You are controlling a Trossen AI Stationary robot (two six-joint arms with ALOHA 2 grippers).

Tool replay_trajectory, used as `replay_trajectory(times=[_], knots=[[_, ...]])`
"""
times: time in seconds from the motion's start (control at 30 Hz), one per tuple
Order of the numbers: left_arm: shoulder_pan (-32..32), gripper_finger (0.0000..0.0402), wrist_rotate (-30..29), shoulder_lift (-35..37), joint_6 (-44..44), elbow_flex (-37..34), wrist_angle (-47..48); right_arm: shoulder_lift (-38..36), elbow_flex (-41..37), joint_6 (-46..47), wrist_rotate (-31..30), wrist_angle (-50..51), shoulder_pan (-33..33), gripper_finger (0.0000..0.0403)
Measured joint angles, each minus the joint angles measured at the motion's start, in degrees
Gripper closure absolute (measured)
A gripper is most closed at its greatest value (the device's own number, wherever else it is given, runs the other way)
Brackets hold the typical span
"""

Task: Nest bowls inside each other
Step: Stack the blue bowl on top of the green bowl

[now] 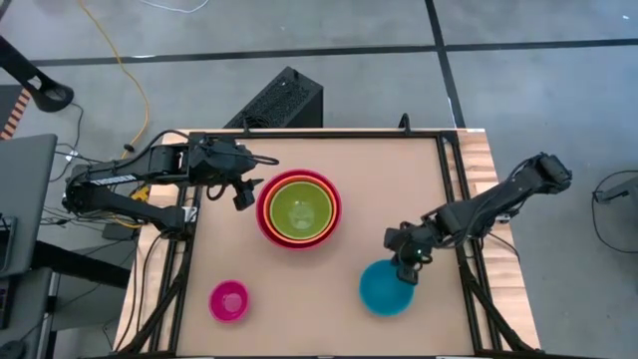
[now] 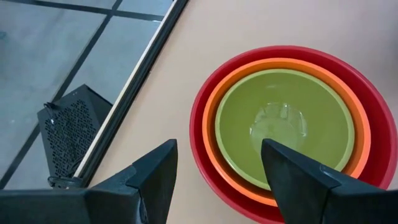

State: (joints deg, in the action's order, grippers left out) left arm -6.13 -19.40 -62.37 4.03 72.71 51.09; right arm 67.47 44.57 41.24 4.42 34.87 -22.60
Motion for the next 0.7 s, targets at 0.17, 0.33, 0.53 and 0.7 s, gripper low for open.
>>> replay_trajectory(times=[0.17,0.33,0.53,0.7], knots=[[0.0,0.0180,0.0,0.0,0.0,0.0,0.0,-4.2,2.2,-2.0,-1.2,1.0,3.7,0.0403],[0.0,0.0180,-0.1,0.0,0.0,0.0,0.0,-8.0,3.4,-2.6,-1.4,0.9,7.0,0.0403],[0.0,0.0180,-0.4,0.0,0.0,0.0,0.0,-10.1,5.9,-5.3,-1.8,-1.9,11.8,0.0403],[0.0,0.0180,-0.4,0.0,0.0,0.0,-0.3,-9.7,7.6,-9.3,-1.6,-6.8,17.5,0.0403]])
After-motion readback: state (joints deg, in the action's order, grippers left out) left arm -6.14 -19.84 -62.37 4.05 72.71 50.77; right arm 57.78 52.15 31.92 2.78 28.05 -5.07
